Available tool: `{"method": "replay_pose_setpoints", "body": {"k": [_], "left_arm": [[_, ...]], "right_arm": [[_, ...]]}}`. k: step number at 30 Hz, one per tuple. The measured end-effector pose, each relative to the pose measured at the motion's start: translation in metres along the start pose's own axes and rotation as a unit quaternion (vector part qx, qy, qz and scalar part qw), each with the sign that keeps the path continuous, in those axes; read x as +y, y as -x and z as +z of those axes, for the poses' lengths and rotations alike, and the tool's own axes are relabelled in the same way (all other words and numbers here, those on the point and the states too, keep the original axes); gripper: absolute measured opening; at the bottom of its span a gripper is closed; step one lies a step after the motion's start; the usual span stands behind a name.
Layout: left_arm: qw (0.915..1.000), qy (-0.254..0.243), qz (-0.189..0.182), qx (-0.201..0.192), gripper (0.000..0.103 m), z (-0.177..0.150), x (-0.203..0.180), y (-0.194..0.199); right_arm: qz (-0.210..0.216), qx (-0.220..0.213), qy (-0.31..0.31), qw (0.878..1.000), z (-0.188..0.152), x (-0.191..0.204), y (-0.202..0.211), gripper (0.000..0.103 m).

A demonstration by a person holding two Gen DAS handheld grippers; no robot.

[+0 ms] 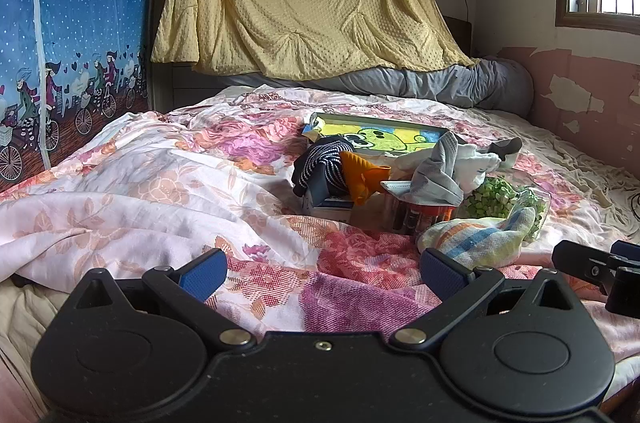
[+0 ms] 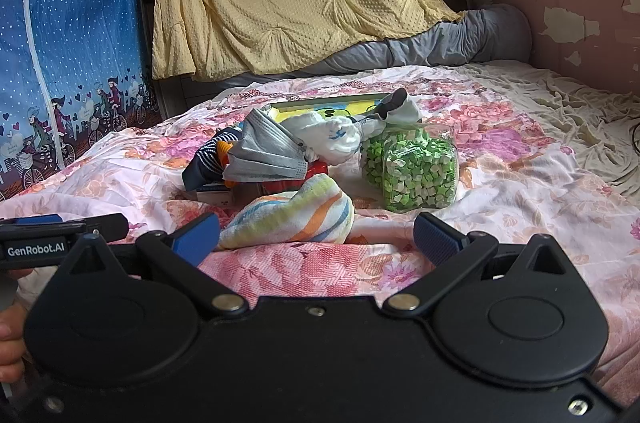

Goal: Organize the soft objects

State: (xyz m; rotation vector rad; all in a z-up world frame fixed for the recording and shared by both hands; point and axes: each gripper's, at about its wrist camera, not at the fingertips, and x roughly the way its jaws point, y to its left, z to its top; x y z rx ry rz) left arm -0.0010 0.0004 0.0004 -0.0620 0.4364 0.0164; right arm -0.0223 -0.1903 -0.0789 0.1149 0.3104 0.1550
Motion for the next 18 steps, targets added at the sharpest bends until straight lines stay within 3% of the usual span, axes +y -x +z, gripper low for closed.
{"method": "replay_pose_setpoints", "body": {"k": [18], "left_arm": [[0.9999, -0.002, 0.0, 0.011, 0.102, -0.0029, 0.0022, -0.0064]], "right_arm": [[0.012, 0.001, 0.001, 1.0, 0.004, 0.003, 0.0001, 0.103]]}}
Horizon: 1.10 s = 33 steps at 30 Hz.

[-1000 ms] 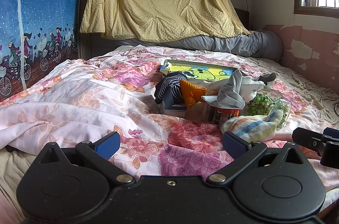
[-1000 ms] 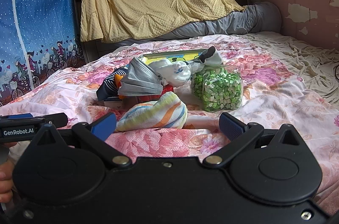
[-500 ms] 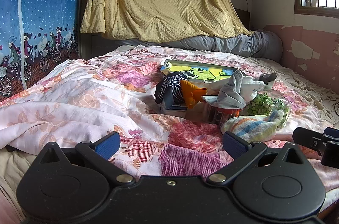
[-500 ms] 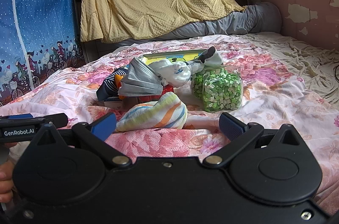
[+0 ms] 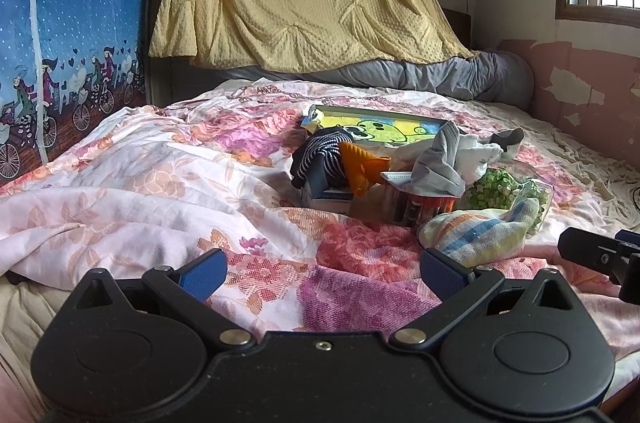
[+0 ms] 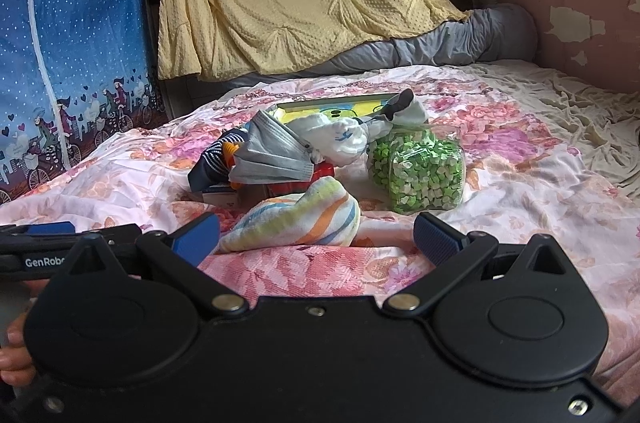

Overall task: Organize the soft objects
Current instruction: 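Move the left tool toward the gray face mask while the right tool approaches the striped towel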

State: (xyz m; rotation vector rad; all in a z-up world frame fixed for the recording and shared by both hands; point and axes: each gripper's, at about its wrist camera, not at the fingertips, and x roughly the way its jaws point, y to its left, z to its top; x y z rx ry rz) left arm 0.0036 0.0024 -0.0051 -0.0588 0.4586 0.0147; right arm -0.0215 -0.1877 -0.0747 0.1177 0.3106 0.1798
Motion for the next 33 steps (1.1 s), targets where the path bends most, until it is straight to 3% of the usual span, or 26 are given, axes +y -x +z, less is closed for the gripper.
{"method": "replay_pose_setpoints", "body": {"k": [13, 19, 28, 33], "left_arm": [[0.9976, 0.033, -0.058, 0.02, 0.102, 0.022, 0.016, -0.03], [0.9912, 0.064, -0.108, 0.043, 0.102, 0.039, 0.02, -0.057], [0.9843, 0.051, -0.161, 0.05, 0.102, 0.058, 0.008, -0.094], [0.9752, 0.069, -0.195, 0.078, 0.102, 0.068, 0.003, -0.121]], "right_arm": [[0.037, 0.029, 0.045, 0.998, 0.019, -0.005, -0.03, 0.103], [0.05, 0.037, 0.091, 0.994, 0.028, 0.0, -0.048, 0.103], [0.077, 0.062, 0.115, 0.988, 0.033, 0.003, -0.076, 0.103], [0.083, 0.091, 0.121, 0.985, 0.035, 0.004, -0.098, 0.103]]}}
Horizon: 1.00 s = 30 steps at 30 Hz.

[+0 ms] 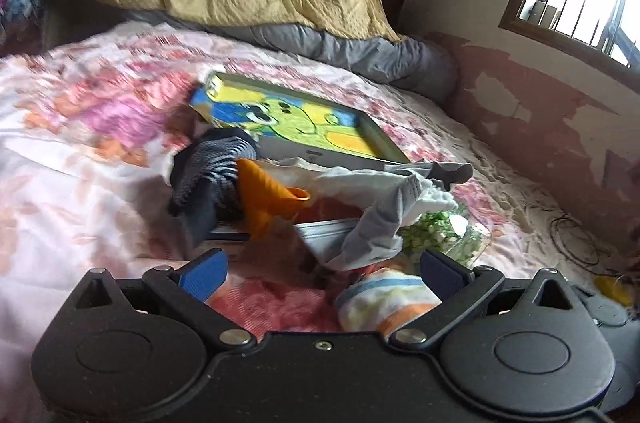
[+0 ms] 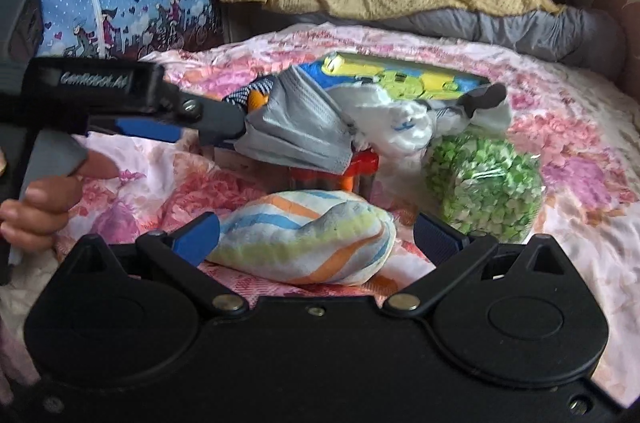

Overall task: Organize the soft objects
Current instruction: 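Move the left tool toward the gray face mask while the right tool approaches the striped towel, then close the left tool on the gray mask while the right tool grips the striped towel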

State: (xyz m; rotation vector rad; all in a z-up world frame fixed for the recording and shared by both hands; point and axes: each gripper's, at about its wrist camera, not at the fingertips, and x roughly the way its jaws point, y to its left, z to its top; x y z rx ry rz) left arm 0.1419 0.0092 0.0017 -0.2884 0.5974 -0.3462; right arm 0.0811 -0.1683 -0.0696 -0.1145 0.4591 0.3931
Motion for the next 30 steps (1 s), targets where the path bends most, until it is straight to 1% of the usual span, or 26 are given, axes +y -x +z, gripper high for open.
{"method": "replay_pose_setpoints", "body": {"k": [5, 9, 12, 14, 15, 16, 17, 18, 19, 22, 24, 27, 29, 30], "left_arm": [[0.9991, 0.021, -0.018, 0.033, 0.1, 0.008, 0.004, -0.029], [0.9975, 0.045, -0.033, 0.044, 0.094, 0.01, 0.011, -0.042], [0.9957, 0.064, -0.046, 0.049, 0.087, 0.012, 0.016, -0.049], [0.9948, 0.072, -0.052, 0.05, 0.082, 0.012, 0.017, -0.051], [0.9946, 0.073, -0.054, 0.05, 0.078, 0.012, 0.017, -0.051], [0.9944, 0.074, -0.056, 0.05, 0.074, 0.012, 0.017, -0.051], [0.9943, 0.074, -0.059, 0.05, 0.072, 0.012, 0.016, -0.052], [0.9941, 0.073, -0.062, 0.051, 0.067, 0.011, 0.016, -0.052], [0.9939, 0.073, -0.065, 0.051, 0.059, 0.011, 0.016, -0.053], [0.9939, 0.071, -0.068, 0.051, 0.049, 0.011, 0.015, -0.054], [0.994, 0.071, -0.067, 0.049, 0.044, 0.01, 0.015, -0.055], [0.994, 0.075, -0.064, 0.047, 0.036, 0.009, 0.015, -0.054], [0.9938, 0.079, -0.064, 0.046, 0.031, 0.008, 0.015, -0.052], [0.9938, 0.079, -0.064, 0.046, 0.029, 0.007, 0.015, -0.051]], "right_arm": [[0.017, 0.02, -0.011, 1.0, 0.0, -0.001, -0.009, 0.103], [0.024, 0.028, -0.015, 0.999, -0.002, -0.004, -0.014, 0.102], [0.033, 0.03, -0.021, 0.999, -0.002, -0.005, -0.016, 0.101], [0.042, 0.032, -0.025, 0.998, -0.001, -0.007, -0.018, 0.091], [0.044, 0.034, -0.026, 0.998, -0.001, -0.007, -0.019, 0.088], [0.044, 0.035, -0.025, 0.998, -0.001, -0.007, -0.019, 0.083], [0.044, 0.037, -0.025, 0.998, -0.001, -0.007, -0.02, 0.08], [0.043, 0.038, -0.025, 0.998, -0.002, -0.007, -0.02, 0.078], [0.042, 0.04, -0.026, 0.998, -0.002, -0.007, -0.02, 0.072], [0.039, 0.043, -0.026, 0.998, -0.002, -0.007, -0.02, 0.067], [0.038, 0.044, -0.025, 0.998, -0.003, -0.006, -0.019, 0.066], [0.039, 0.045, -0.022, 0.998, -0.003, -0.005, -0.019, 0.061], [0.04, 0.044, -0.022, 0.998, -0.002, -0.006, -0.019, 0.053], [0.041, 0.044, -0.022, 0.998, -0.002, -0.006, -0.018, 0.051]]}}
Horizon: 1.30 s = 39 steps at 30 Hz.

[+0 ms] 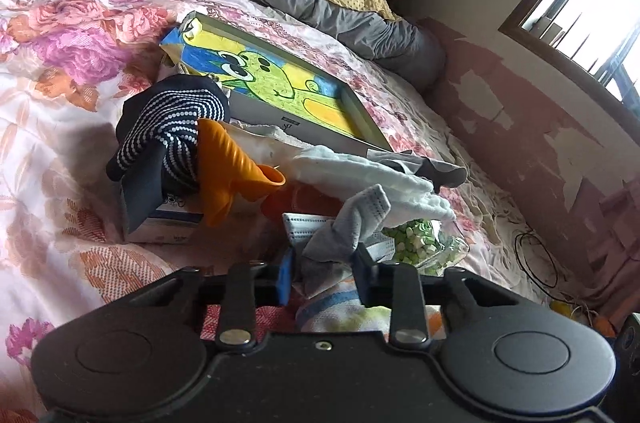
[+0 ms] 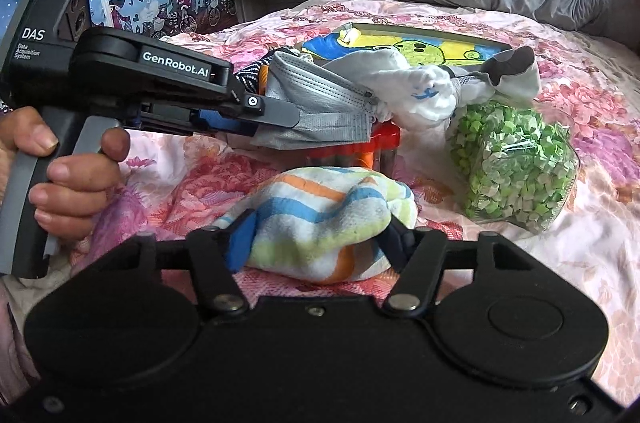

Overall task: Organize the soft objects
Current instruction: 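Close the left tool on the gray mask while the right tool grips the striped towel, then carry the gray mask in the left tool while the right tool carries the towel to the tray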

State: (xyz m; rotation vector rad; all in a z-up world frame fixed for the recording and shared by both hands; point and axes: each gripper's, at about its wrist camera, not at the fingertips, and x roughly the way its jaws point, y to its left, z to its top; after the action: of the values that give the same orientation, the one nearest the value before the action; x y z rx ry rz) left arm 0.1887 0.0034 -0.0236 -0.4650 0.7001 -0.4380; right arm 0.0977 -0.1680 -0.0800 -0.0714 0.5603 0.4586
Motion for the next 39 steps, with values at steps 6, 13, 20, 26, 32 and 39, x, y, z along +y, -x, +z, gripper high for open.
{"method": "replay_pose_setpoints", "body": {"k": [6, 13, 20, 26, 32, 39], "left_arm": [[0.9999, -0.01, 0.001, -0.001, 0.023, -0.007, -0.004, 0.008], [0.9993, -0.034, 0.014, -0.011, 0.016, -0.023, -0.013, 0.023], [0.9978, -0.052, 0.026, -0.032, 0.014, -0.039, -0.025, 0.046], [0.9933, -0.068, 0.047, -0.082, 0.014, -0.051, -0.037, 0.078], [0.9877, -0.072, 0.072, -0.119, 0.014, -0.064, -0.043, 0.102], [0.9822, -0.074, 0.083, -0.151, 0.014, -0.068, -0.051, 0.12]], "right_arm": [[-0.001, 0.002, 0.009, 1.0, 0.0, 0.002, 0.0, 0.032], [-0.016, 0.0, 0.045, 0.999, -0.003, 0.015, 0.005, 0.017], [-0.045, -0.024, 0.103, 0.993, -0.009, 0.036, 0.022, 0.014], [-0.066, -0.056, 0.125, 0.988, -0.013, 0.048, 0.039, 0.014], [-0.088, -0.1, 0.149, 0.98, -0.014, 0.055, 0.055, 0.014], [-0.103, -0.158, 0.174, 0.967, -0.012, 0.064, 0.076, 0.014]]}}
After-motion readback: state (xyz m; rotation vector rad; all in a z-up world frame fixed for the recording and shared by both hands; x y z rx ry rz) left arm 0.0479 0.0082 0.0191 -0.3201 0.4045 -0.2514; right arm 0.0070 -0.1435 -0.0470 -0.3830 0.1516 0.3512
